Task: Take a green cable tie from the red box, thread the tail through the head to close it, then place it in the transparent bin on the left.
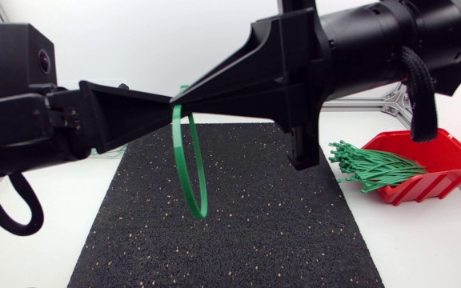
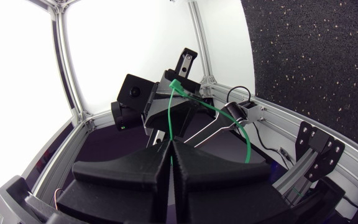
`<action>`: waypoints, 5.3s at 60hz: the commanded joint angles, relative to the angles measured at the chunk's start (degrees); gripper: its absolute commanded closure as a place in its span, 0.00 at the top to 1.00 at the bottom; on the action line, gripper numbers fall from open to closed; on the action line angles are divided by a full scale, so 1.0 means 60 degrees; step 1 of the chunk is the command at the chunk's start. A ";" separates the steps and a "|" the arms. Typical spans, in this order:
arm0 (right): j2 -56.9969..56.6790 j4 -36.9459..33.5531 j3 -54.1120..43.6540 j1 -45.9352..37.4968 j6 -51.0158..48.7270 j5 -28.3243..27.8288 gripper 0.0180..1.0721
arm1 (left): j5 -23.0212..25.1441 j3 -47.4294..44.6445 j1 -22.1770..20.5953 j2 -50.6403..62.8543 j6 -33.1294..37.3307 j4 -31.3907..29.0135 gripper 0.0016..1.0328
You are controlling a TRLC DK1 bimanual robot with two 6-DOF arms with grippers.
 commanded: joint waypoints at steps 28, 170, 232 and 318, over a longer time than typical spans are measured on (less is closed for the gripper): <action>0.0702 0.0537 -0.0397 -0.0624 0.0286 0.0246 0.06 | 0.0263 0.0177 -0.0235 -0.0494 0.0261 -0.0057 0.04; 0.0702 0.0947 -0.0880 -0.1005 -0.0212 0.0084 0.30 | 0.1567 0.0119 0.0761 0.0517 0.1330 0.0236 0.05; 0.0496 -0.0049 -0.1144 -0.1723 -0.4080 -0.1307 0.35 | 0.0776 -0.0672 0.0087 0.0590 0.4479 -0.0262 0.08; 0.0863 -0.0225 -0.0983 -0.1283 -0.4211 -0.1527 0.26 | 0.0058 -0.0746 -0.0616 0.0766 0.4655 -0.0262 0.07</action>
